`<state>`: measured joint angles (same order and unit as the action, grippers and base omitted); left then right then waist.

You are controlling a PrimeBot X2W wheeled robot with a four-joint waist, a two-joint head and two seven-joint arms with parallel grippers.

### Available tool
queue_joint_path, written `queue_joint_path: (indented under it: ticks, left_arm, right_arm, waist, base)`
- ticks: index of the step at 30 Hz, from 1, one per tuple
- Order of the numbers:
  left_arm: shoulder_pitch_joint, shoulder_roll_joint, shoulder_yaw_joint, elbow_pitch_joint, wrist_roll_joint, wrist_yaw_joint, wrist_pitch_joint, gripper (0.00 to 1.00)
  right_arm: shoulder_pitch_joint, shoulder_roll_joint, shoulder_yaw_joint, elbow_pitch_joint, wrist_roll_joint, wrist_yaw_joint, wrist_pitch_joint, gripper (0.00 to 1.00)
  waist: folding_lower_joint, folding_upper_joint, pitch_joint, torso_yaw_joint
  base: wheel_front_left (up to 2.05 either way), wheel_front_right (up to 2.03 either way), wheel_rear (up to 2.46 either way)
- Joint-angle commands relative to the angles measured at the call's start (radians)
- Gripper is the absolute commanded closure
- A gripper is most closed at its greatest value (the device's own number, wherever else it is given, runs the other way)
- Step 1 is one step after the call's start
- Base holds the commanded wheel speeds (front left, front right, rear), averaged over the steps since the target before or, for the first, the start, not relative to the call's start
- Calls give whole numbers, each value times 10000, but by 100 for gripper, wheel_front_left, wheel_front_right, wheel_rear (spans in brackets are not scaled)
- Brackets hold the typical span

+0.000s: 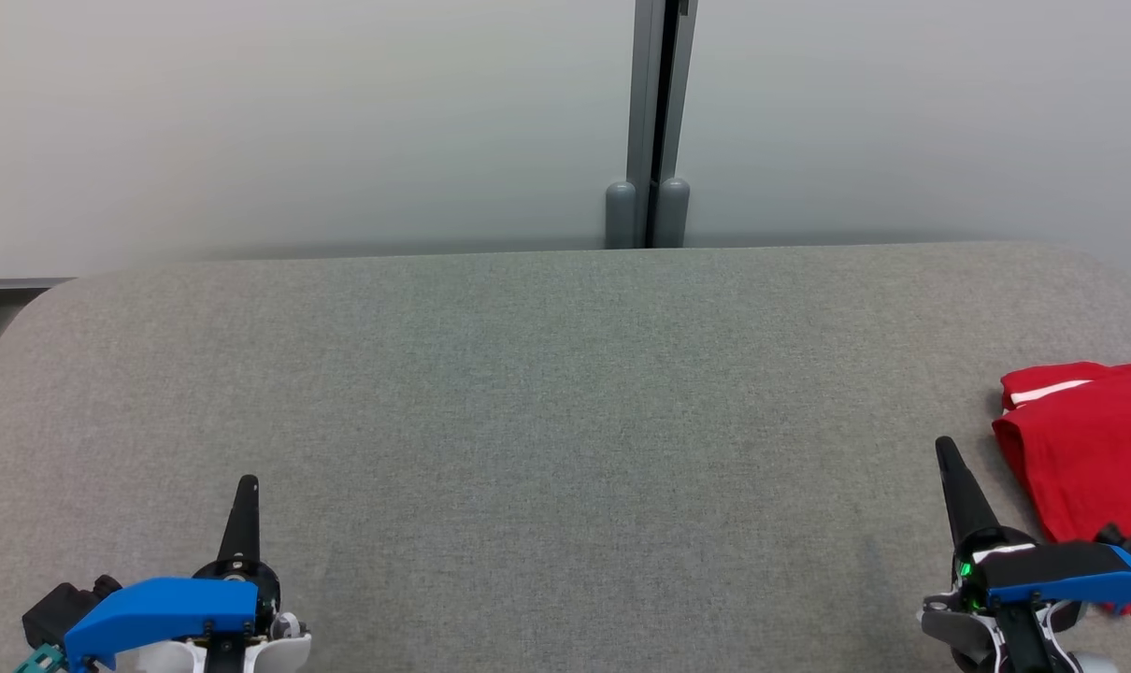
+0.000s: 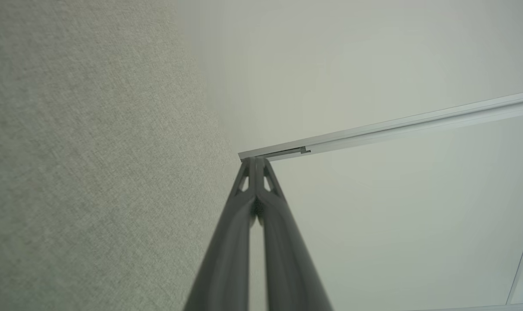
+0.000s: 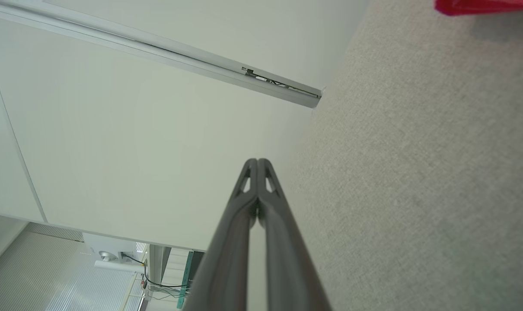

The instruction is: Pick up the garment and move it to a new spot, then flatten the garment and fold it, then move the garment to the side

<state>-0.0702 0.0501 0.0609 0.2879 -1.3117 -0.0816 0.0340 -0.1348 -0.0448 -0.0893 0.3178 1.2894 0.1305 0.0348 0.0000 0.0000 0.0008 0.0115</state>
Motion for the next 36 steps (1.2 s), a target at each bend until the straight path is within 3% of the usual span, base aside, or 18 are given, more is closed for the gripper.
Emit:
queue_joint_path:
  ticks: [1, 36]
  left_arm:
    - [-253, 1, 108, -133, -201, -101, 67, 100]
    - [-417, 0, 501, -427, -2751, -490, 760, 100]
  right_arm:
    - [108, -73, -37, -143, 234, 3, 63, 100]
    - [315, -86, -251, -713, 2970, 4, 750, 100]
  waist:
    - [0, -1, 0, -3]
    - [0, 0, 20, -101]
  base:
    - [0, 0, 0]
    - [0, 0, 0]
